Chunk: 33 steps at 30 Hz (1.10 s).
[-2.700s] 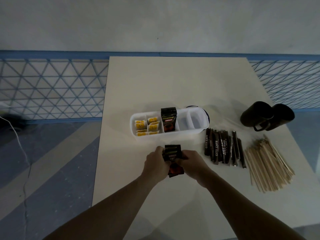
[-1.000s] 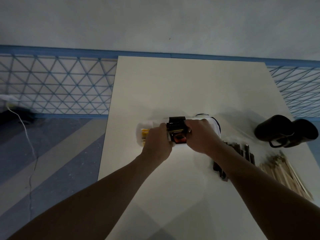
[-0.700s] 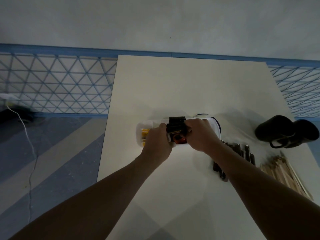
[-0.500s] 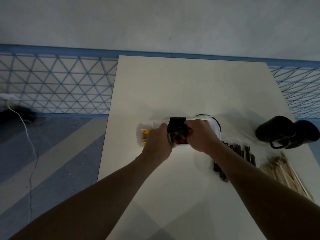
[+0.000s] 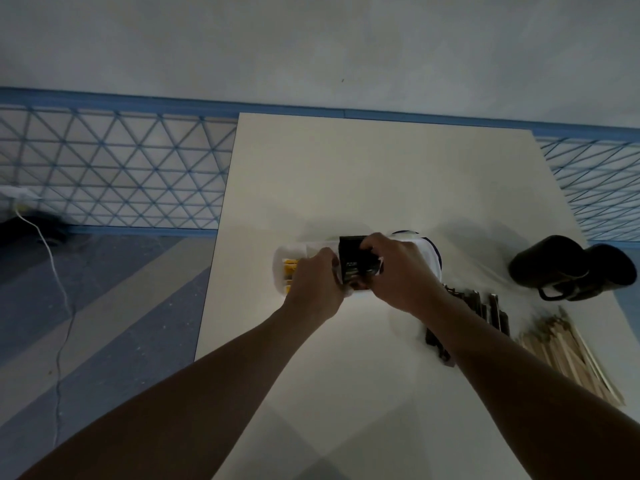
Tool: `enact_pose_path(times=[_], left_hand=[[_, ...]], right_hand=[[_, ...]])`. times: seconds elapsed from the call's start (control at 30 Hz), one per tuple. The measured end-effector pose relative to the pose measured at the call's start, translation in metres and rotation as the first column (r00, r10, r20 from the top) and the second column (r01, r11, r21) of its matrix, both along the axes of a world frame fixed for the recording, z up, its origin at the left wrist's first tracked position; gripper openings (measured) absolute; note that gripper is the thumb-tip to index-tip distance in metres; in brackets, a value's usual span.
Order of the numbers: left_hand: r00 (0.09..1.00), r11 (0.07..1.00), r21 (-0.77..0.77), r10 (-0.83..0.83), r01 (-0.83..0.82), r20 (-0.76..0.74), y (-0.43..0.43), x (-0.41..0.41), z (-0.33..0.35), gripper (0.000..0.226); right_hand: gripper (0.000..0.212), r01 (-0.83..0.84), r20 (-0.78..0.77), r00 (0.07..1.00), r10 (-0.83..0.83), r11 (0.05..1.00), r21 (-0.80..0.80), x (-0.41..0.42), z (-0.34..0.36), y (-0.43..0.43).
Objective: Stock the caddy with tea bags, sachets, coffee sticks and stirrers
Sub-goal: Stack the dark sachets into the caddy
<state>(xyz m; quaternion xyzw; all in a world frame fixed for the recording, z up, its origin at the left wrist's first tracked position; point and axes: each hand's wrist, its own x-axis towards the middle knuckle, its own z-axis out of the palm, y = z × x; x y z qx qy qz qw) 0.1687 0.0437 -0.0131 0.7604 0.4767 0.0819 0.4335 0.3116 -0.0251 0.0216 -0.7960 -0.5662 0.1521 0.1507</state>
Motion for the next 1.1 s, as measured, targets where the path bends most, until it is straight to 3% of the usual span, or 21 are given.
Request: enact_pose_path(times=[0.13, 0.33, 0.57, 0.63, 0.7, 0.8, 1.1], left_hand=[[0.999, 0.996, -0.078, 0.043, -0.041, 0.025, 0.0, 0.001, -0.002, 0.038], [0.999, 0.999, -0.028, 0.038, -0.037, 0.017, 0.0, -0.001, -0.002, 0.034], [0.998, 0.998, -0.057, 0.041, -0.039, 0.039, 0.0, 0.0, -0.001, 0.042], [0.998, 0.997, -0.065, 0.047, -0.044, 0.038, 0.0, -0.001, 0.0, 0.043], [0.999, 0.998, -0.052, 0.036, -0.034, 0.034, 0.0, -0.001, 0.001, 0.043], [1.0, 1.0, -0.014, 0.01, -0.009, 0.016, -0.001, -0.002, 0.004, 0.044], [0.999, 1.0, -0.012, 0.011, -0.011, 0.033, -0.001, -0.003, 0.006, 0.045]], right_hand=[[0.037, -0.072, -0.008, 0.997, 0.073, 0.992, 0.109, 0.003, 0.002, 0.005], [0.023, -0.157, 0.018, 0.988, 0.156, 0.975, 0.158, 0.002, -0.027, 0.0], [0.019, -0.093, 0.065, 0.995, 0.076, 0.938, 0.333, 0.004, -0.014, 0.003], [0.036, -0.088, 0.089, 0.994, 0.067, 0.959, 0.269, 0.006, -0.006, 0.005], [0.062, -0.109, 0.161, 0.983, 0.094, 0.99, 0.088, 0.009, -0.005, 0.008], [0.07, -0.178, 0.196, 0.961, 0.193, 0.98, -0.09, 0.009, -0.012, 0.008], [0.07, -0.146, 0.133, 0.979, 0.152, 0.988, -0.054, 0.013, -0.032, 0.005]])
